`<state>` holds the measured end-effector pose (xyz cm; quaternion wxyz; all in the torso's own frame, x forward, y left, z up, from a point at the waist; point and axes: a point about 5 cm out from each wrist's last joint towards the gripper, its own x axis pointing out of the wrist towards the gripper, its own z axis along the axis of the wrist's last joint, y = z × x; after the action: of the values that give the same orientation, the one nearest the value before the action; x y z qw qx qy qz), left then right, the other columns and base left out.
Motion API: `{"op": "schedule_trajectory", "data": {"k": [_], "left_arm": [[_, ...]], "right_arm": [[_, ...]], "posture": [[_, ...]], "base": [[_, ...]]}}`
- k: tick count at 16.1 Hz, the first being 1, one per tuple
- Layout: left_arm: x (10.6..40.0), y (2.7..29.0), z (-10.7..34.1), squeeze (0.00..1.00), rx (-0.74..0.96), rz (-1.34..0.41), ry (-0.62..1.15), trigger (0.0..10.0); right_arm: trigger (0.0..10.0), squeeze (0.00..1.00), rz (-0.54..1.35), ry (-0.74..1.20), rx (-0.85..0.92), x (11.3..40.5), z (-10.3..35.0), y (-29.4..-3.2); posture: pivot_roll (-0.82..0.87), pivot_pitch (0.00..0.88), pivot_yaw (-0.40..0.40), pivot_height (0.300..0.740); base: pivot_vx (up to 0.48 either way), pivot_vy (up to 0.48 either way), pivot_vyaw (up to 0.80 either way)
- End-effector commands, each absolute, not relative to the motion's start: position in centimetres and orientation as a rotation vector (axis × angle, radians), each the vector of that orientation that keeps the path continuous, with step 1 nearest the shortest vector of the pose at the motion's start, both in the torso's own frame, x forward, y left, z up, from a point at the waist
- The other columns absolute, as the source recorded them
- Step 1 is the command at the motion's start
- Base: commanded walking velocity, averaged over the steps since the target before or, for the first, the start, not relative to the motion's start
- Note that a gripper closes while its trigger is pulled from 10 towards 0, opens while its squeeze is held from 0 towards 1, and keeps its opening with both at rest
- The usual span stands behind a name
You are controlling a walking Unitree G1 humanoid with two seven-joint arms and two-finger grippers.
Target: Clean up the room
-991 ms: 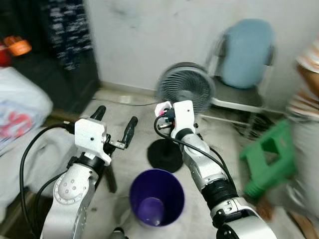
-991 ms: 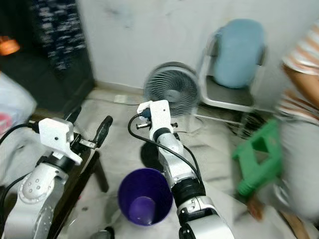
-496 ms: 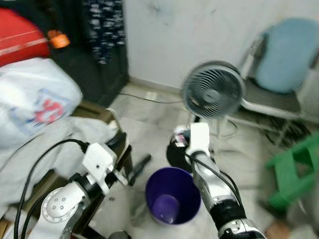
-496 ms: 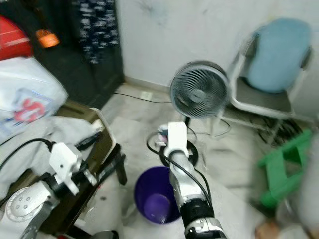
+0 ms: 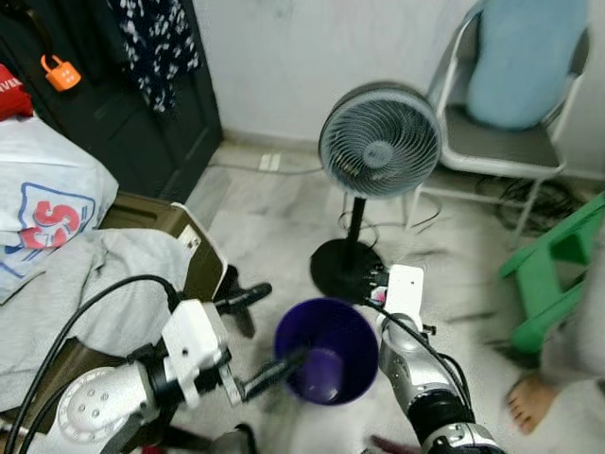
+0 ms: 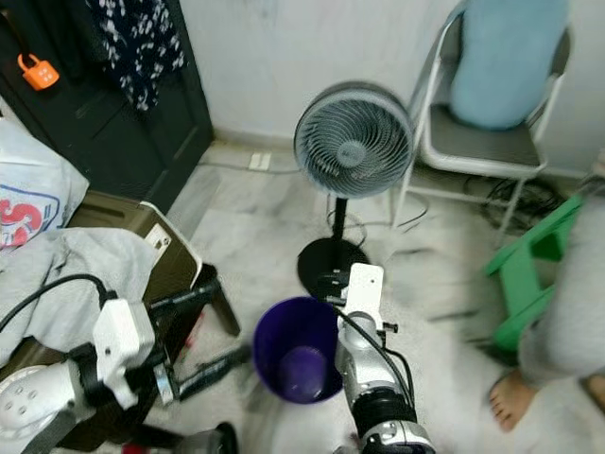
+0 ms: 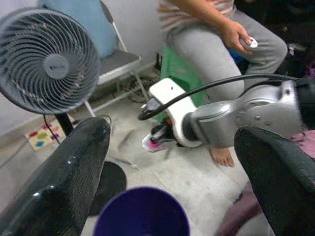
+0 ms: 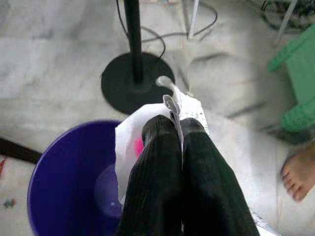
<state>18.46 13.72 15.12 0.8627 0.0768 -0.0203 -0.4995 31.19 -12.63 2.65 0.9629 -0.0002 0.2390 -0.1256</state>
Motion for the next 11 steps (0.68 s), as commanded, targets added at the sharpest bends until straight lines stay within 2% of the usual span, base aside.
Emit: {"op": "schedule_trajectory", "data": {"k": [1,4,11], "left_arm": [[17.9,13.6,15.3,0.00,0.182,-1.076,-0.033,10.0],[17.5,13.6,15.4,0.00,0.210,-1.055,-0.026,10.0],[16.2,13.3,15.7,0.00,0.226,-1.064,-0.001,10.0]], "right_arm": [[10.0,0.00,-0.270,0.499,0.015,31.1,2.4,-12.4],[10.0,0.00,-0.228,0.533,0.027,31.2,1.8,-12.0],[10.0,0.00,-0.054,0.484,0.043,32.0,3.0,-7.5]], "posture": [[0.08,0.267,0.054,0.740],[0.11,0.298,0.083,0.740],[0.14,0.341,0.109,0.740]], "base": [[0.000,0.000,0.00],[0.000,0.000,0.00],[0.000,0.000,0.00]]}}
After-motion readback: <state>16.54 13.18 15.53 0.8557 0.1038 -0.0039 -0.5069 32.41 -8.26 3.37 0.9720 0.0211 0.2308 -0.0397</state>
